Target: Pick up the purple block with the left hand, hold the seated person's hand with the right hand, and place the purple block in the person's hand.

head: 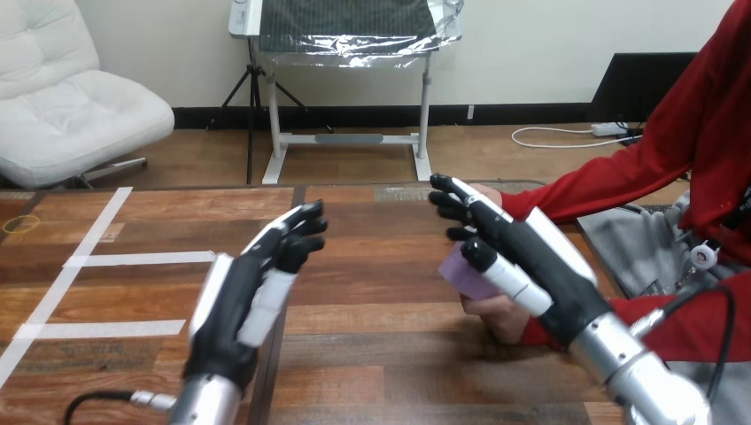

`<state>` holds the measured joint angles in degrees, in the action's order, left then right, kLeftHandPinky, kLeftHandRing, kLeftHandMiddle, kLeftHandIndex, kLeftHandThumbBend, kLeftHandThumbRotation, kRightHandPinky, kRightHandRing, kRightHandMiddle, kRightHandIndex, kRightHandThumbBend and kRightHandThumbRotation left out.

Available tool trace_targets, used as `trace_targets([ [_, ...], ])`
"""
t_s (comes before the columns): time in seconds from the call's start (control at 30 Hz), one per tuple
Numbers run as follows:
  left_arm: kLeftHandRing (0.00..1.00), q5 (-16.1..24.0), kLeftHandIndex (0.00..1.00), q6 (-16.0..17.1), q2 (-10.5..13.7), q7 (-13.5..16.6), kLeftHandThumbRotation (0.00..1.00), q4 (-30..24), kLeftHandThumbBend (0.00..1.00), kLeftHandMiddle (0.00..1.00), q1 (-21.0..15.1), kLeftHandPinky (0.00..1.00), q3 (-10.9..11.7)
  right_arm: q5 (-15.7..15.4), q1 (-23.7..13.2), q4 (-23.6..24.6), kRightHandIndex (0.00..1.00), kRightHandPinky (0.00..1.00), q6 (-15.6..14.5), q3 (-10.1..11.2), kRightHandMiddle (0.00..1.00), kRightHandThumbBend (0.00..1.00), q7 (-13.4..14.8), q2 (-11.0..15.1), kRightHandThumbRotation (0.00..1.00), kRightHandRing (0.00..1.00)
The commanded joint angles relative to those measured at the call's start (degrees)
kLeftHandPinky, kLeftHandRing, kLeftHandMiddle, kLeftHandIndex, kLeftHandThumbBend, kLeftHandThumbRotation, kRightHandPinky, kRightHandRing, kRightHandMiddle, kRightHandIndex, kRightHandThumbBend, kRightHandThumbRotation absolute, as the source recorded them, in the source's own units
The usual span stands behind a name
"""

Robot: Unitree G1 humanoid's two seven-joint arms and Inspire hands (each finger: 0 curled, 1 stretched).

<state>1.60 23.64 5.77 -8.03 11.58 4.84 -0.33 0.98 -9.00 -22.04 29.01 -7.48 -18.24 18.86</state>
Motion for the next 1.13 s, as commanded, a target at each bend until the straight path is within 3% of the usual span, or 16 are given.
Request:
trace_targets([
  [0.0, 0.81, -4.5, 0.82, 2.0, 1.8, -1.0, 1.0, -15.0, 0.85, 0.82, 1.8, 0.85, 2.5, 5.9, -0.4, 14.0, 0.94, 0.87, 3.9, 2.5, 0.92, 1.0, 0.4, -2.9, 1.0, 0.92],
  [0.3, 0.79, -6.3, 0.81, 2.5, 1.5, -0.4, 1.0, -19.9, 0.83, 0.8, 5.4, 0.86, 4.0, 8.3, 2.8, 19.8, 0.91, 0.83, 3.5, 2.8, 0.89, 0.97, 0.5, -4.5, 1.0, 0.88],
  [0.7, 0.78, -7.8, 0.8, 3.8, 1.4, 0.1, 1.0, -23.0, 0.8, 0.8, 8.0, 0.82, 6.2, 8.4, 6.4, 27.0, 0.86, 0.77, 3.7, 4.1, 0.84, 0.94, 2.0, -5.1, 1.0, 0.84],
  [1.0, 0.8, -8.4, 0.81, 2.7, 1.4, 0.5, 1.0, -26.0, 0.8, 0.81, 10.0, 0.83, 7.8, 8.2, 9.0, 33.2, 0.8, 0.64, 3.9, 5.1, 0.76, 0.91, 3.9, -6.0, 1.0, 0.76],
  [1.1, 0.81, -8.7, 0.81, 2.4, 1.4, 0.5, 1.0, -26.5, 0.78, 0.81, 10.1, 0.84, 8.2, 8.1, 9.4, 34.9, 0.75, 0.57, 4.4, 5.3, 0.71, 0.92, 4.4, -6.3, 1.0, 0.7],
])
